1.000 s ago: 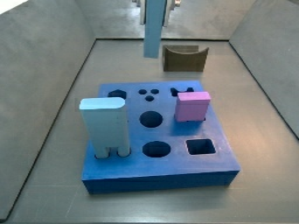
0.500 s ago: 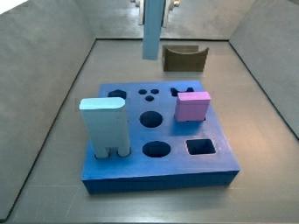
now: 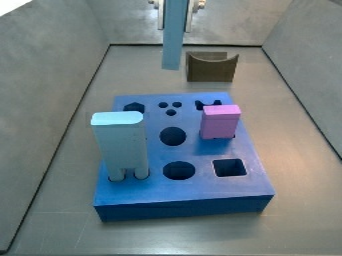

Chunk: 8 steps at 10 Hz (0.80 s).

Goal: Pick up the rectangle object. Move up. Place the rectangle object on the fixture. Regrasp the rectangle object. Move to above the board. Insert the rectangle object.
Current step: Insert the rectangle object.

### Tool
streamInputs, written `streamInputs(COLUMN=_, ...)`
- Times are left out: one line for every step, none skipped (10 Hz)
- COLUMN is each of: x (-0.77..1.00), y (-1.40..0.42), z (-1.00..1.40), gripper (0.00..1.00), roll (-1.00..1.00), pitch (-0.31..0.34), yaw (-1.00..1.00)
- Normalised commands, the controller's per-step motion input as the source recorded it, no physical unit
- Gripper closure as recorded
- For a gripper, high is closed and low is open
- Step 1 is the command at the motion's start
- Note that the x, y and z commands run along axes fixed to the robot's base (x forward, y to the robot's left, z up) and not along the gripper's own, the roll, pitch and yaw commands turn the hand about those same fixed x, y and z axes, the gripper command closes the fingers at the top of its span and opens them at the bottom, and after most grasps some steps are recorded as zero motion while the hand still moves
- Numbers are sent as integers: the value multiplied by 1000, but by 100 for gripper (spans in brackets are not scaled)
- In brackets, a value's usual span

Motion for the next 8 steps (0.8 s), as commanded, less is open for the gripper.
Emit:
streamInputs(x=0, y=-474, z=-51, gripper=100, roll=-194, pitch=-71, yaw=-29)
streamInputs(x=0, y=-717, z=-66, gripper=100, roll=-231, pitch=-117, yaw=-86)
streamInputs(x=0, y=-714, z=-49, gripper=100, roll=-257, pitch=-103, yaw=-71)
streamInputs(x=29, y=-720, z=-63, gripper=100, roll=-257, pitch=-106, yaw=-97)
streamInputs(x=283, y=-426, z=-34, gripper=100, roll=-214, pitch=-114, yaw=-191)
streamInputs(x=71, y=-34, z=0, gripper=100, roll=69, pitch=0, yaw=-37)
streamInputs(x=0, y=0, z=-20, gripper=100, roll=0, pitch=0, yaw=0)
streamInputs(x=257, y=-20, z=-106, gripper=100, roll=-109, pitch=-40, yaw=-609)
